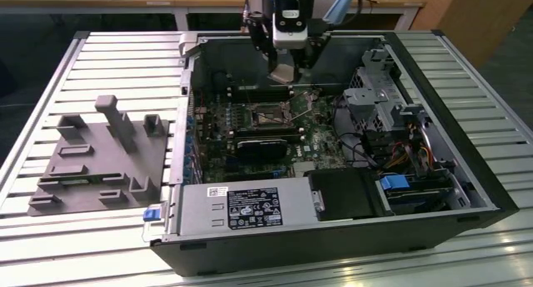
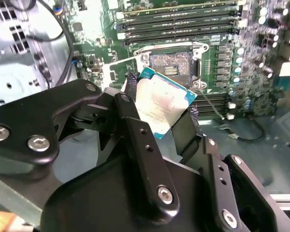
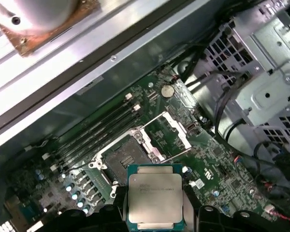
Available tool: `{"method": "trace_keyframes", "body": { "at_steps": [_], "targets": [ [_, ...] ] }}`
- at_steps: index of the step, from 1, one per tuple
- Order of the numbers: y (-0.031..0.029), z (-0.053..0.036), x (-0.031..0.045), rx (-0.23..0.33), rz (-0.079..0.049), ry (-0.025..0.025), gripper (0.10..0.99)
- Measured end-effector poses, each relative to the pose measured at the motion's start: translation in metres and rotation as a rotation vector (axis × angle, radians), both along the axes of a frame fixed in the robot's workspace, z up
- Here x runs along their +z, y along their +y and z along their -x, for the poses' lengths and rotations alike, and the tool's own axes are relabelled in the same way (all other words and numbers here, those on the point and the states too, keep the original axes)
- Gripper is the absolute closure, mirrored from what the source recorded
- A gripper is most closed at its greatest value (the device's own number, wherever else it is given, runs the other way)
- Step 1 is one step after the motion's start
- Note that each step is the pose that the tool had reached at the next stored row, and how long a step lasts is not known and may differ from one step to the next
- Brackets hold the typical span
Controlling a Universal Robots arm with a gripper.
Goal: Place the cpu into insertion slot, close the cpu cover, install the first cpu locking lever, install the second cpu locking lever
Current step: 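Place the cpu into insertion slot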
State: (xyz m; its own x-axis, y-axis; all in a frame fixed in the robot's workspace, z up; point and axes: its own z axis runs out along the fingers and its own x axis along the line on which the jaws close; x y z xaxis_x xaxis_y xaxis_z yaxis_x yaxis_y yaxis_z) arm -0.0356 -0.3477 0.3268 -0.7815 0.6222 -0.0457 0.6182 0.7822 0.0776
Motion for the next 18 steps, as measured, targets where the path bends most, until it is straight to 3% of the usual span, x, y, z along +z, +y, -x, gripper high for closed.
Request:
{"method": "trace_keyframes", "body": {
  "at_steps": [18],
  "targets": [
    [0.0, 0.0, -0.0096, -0.327, 0.0, 0.0, 0.545]
  ]
}}
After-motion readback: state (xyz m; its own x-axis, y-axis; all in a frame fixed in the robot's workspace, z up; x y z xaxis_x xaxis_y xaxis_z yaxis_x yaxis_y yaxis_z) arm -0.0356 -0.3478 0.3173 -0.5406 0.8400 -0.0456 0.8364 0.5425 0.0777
